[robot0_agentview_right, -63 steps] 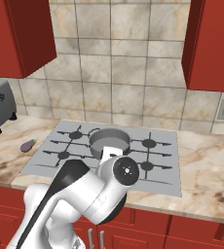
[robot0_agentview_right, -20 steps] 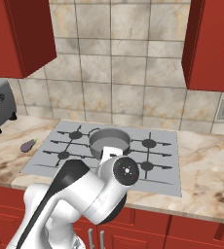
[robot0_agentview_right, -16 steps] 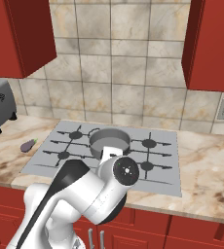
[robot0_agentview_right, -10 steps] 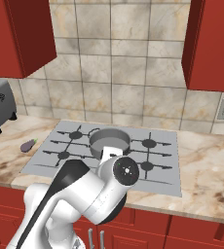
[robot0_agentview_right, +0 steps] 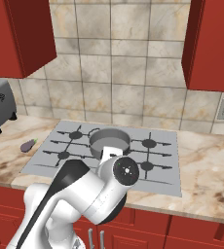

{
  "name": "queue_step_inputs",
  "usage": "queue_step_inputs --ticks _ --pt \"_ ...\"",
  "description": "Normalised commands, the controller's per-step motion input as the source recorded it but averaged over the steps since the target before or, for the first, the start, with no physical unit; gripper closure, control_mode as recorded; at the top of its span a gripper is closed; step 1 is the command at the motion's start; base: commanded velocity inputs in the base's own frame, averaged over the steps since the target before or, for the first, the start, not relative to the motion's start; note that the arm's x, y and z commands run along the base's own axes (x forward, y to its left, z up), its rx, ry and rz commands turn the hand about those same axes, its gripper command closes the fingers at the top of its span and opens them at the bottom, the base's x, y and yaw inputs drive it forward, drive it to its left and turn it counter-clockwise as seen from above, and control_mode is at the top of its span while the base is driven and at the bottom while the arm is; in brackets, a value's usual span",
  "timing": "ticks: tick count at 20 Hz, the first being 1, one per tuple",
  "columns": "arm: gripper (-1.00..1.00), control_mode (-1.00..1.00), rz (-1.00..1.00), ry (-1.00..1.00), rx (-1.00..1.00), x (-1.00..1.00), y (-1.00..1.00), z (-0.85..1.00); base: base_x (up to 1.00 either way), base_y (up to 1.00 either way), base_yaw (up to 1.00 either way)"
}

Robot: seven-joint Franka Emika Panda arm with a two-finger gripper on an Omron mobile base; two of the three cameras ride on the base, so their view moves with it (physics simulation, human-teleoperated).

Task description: Turn on the burner for the pot on the stove. Wait thirty seconds for the pot to heat up. Then add the eggplant to the pot.

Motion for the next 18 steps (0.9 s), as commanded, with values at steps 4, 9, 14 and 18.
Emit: queue_step_inputs --ticks 4,9,14,18 --pt "-1.0 -1.0 0.0 0.0 0.0 0.0 0.0 0.0 0.0 0.0 0.0" --pt "-1.0 -1.0 0.0 0.0 0.0 0.0 0.0 0.0 0.0 0.0 0.0" --pt "-1.0 -1.0 0.0 0.0 0.0 0.0 0.0 0.0 0.0 0.0 0.0" --pt "-1.0 -1.0 0.0 0.0 0.0 0.0 0.0 0.0 0.0 0.0 0.0"
